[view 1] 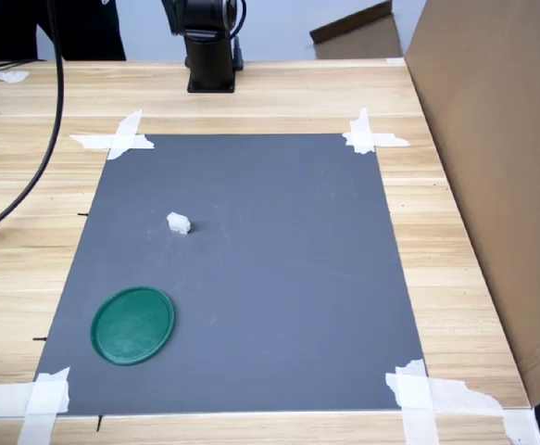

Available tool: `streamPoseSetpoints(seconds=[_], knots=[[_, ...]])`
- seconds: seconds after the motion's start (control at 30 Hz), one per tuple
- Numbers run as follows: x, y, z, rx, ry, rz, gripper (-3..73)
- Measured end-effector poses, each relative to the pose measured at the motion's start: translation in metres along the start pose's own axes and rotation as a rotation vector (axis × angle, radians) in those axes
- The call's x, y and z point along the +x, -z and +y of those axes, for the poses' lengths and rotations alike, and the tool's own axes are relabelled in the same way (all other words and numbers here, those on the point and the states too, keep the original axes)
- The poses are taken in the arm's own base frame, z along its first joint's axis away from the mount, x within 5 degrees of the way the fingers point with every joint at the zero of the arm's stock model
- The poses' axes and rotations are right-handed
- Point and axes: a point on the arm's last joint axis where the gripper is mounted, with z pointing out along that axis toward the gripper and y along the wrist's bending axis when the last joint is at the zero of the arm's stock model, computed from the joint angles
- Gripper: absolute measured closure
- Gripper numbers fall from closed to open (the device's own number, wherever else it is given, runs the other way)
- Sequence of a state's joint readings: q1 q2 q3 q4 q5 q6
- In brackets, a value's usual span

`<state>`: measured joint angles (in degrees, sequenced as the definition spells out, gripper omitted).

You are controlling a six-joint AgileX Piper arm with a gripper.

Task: Grasp a white terminal and put it in the green lid.

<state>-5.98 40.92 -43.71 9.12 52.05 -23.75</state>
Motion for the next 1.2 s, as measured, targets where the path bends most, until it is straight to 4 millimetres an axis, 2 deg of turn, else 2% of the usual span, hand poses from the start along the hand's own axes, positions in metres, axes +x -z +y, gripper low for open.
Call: streamPoseSetpoints(seconds=[0.23, 0.3, 0.43, 0.5, 0.57, 0.73, 0.8, 0.83, 0.87, 0.9, 0.93, 1.03, 1.1, 1.2], knots=[[-0.022, 0.002, -0.008, -0.032, 0.136, 0.101, 72.3], [-0.038, -0.004, -0.013, -0.054, 0.193, 0.129, 72.3], [-0.048, -0.009, -0.016, -0.074, 0.216, 0.132, 72.3], [-0.069, -0.024, -0.017, -0.173, 0.212, 0.149, 72.3], [-0.082, -0.029, -0.018, -0.221, 0.192, 0.153, 72.3], [-0.102, -0.034, -0.023, -0.247, 0.188, 0.165, 72.3], [-0.119, -0.036, -0.026, -0.269, 0.196, 0.167, 72.3], [-0.132, -0.042, -0.024, -0.263, 0.215, 0.177, 72.3], [-0.136, -0.043, -0.024, -0.253, 0.226, 0.178, 72.3], [-0.149, -0.054, -0.016, -0.258, 0.257, 0.194, 72.3], [-0.159, -0.057, -0.013, -0.253, 0.279, 0.185, 72.3], [-0.166, -0.061, -0.006, -0.262, 0.299, 0.180, 72.3], [-0.173, -0.070, 0.002, -0.275, 0.316, 0.190, 72.3], [-0.175, -0.103, 0.011, -0.271, 0.356, 0.272, 72.3]])
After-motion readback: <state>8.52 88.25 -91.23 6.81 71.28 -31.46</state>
